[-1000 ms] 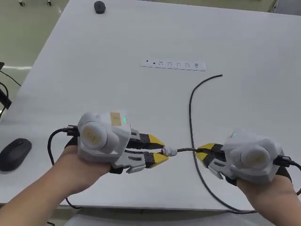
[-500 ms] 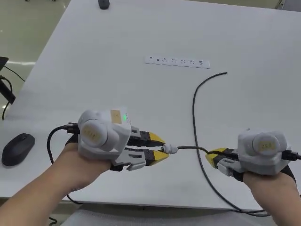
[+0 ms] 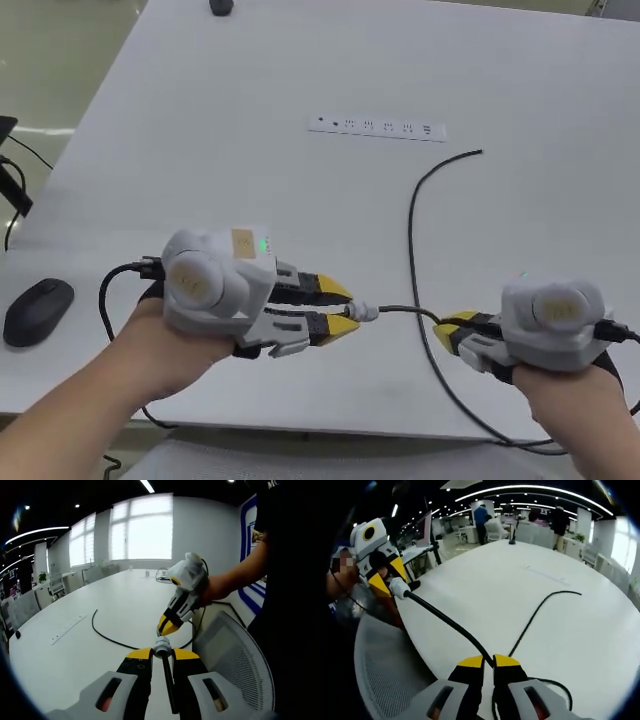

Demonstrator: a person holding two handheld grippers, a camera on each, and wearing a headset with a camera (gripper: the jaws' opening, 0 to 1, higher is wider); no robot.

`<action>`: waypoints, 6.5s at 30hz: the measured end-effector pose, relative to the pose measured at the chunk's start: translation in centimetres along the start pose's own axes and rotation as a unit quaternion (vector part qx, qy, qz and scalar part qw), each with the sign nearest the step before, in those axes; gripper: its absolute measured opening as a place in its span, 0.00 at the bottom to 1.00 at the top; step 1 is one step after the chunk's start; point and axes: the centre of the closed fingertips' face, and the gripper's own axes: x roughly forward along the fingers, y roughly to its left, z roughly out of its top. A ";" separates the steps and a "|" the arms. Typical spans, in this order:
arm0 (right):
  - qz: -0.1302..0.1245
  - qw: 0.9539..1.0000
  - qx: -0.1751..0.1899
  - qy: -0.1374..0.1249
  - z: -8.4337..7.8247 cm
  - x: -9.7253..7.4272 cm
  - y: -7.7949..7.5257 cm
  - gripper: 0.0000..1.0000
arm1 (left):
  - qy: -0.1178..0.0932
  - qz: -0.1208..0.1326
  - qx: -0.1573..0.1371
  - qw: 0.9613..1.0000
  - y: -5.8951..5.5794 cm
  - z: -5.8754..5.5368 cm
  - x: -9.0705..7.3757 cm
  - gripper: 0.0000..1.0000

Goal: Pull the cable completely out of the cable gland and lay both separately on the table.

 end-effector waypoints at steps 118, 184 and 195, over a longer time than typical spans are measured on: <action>0.091 0.954 -0.283 -0.045 5.3 0.6 9.0 0.08 | 0.007 -0.018 -0.031 0.999 0.0 -1.1 0.5 0.15; 0.023 0.979 -0.205 0.008 9.6 2.6 2.3 0.00 | 0.003 0.031 -0.058 0.998 1.8 -4.4 -1.3 0.16; 0.057 0.979 -0.195 -0.024 14.7 4.1 4.1 0.00 | -0.001 0.062 -0.092 0.994 1.9 -7.5 -2.3 0.16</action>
